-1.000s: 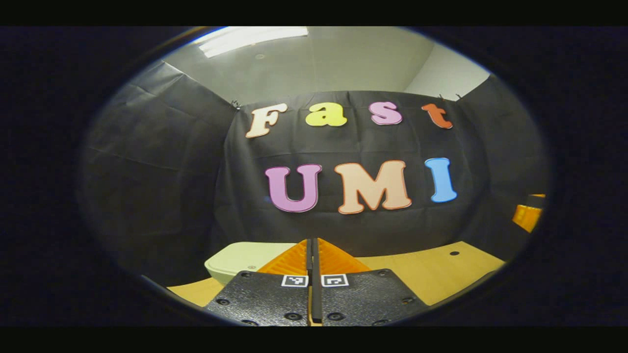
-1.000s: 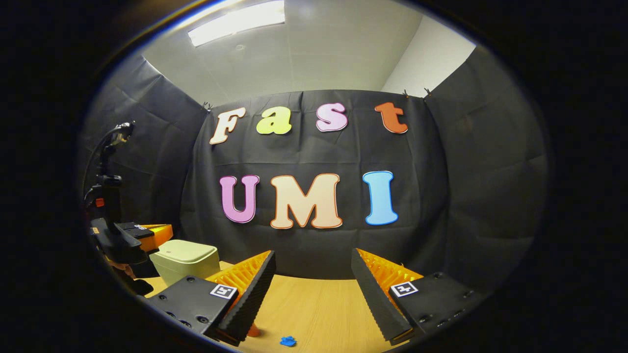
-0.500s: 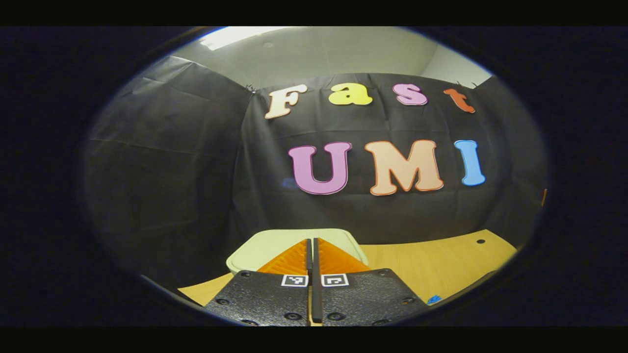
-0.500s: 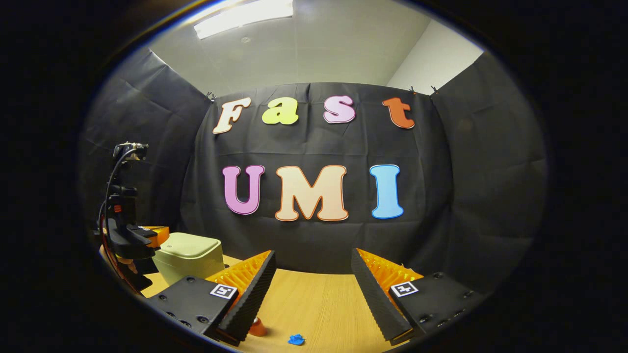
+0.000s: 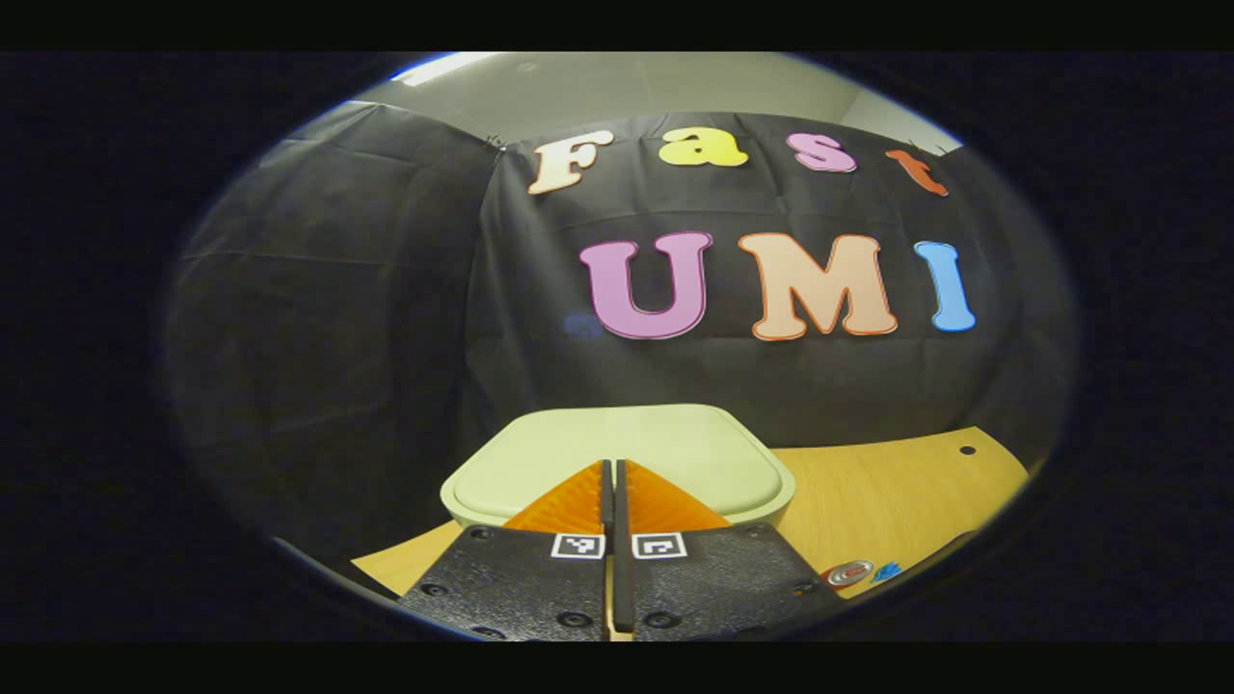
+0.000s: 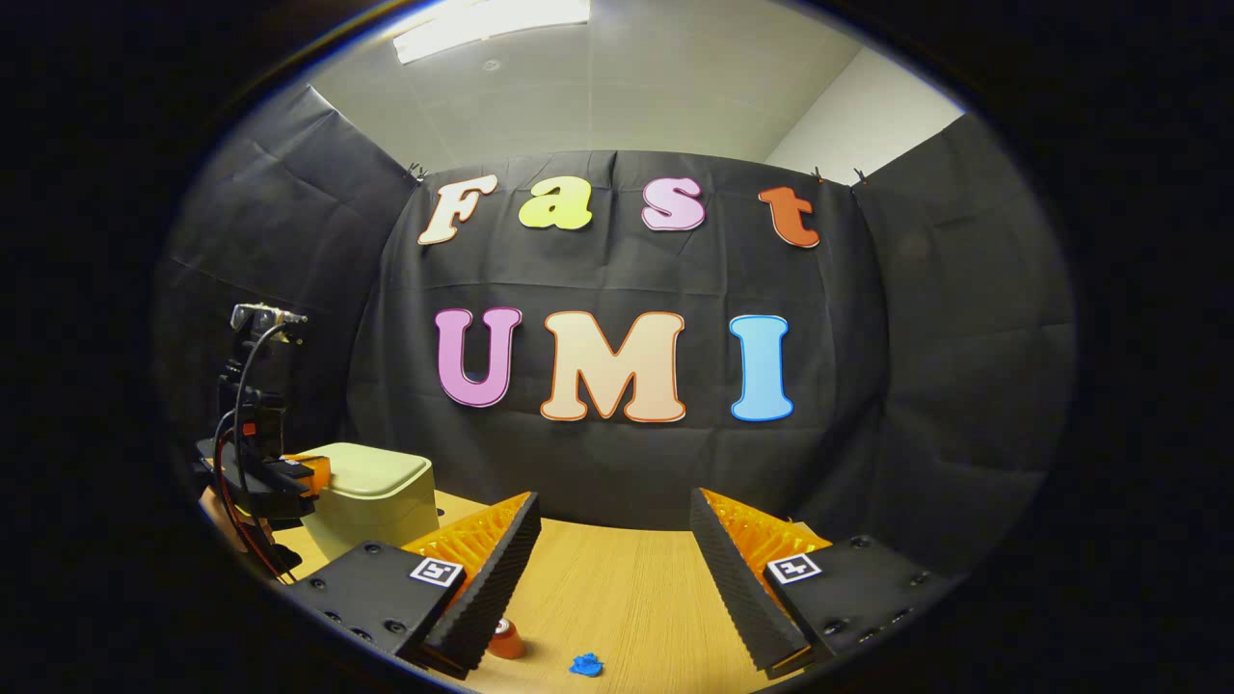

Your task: Press the lid of the desktop garbage bin to open it, pick up the crumpled paper on the desktop and throw it into the bin, then pick up the pop can on the desktop and drop it into the bin, and finally close the garbage bin lid.

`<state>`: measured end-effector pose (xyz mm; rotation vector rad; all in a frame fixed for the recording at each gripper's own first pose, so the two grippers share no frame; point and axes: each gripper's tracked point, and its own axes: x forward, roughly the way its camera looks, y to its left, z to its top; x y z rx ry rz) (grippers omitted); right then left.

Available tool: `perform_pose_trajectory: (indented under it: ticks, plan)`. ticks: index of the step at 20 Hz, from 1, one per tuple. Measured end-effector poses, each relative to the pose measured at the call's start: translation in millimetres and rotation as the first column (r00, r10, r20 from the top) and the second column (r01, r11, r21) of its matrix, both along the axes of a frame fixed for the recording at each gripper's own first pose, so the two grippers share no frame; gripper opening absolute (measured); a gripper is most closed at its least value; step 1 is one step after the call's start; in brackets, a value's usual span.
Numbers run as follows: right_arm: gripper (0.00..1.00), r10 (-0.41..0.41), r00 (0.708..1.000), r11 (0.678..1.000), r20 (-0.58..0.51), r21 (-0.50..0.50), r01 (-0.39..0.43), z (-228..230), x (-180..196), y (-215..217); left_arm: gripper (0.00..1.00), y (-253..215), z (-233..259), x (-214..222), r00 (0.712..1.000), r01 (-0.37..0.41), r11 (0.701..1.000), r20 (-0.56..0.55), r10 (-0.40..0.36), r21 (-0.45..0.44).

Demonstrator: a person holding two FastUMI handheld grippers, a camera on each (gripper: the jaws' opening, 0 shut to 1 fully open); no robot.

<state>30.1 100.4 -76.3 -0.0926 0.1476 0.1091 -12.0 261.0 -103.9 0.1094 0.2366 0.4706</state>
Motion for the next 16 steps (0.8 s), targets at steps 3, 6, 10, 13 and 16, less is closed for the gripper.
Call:
perform_pose_trajectory:
  ticks: [3,6,10,13,16]
  plan:
    - [0.98,0.012,1.000,1.000,-0.015,-0.002,-0.012,-4,2,3,0.00,2,-11,3,1.000,-0.006,0.999,-0.016,0.005,-0.054]
    - [0.98,0.036,0.999,0.999,-0.019,0.010,-0.036,-6,4,7,0.00,1,-4,-6,1.000,-0.013,0.997,0.004,0.013,-0.075]
    - [0.98,0.069,0.997,0.998,-0.037,0.001,-0.069,-12,9,2,0.00,-10,19,-6,0.997,0.001,0.997,0.075,0.005,-0.074]
    - [1.00,0.095,0.993,0.995,-0.063,0.014,-0.094,-22,15,1,0.00,-26,49,-7,0.991,0.030,0.999,0.134,-0.028,-0.020]
    - [1.00,0.124,0.987,0.992,-0.100,0.004,-0.125,-36,21,0,0.00,-44,65,-6,0.985,0.065,0.998,0.161,-0.063,-0.006]
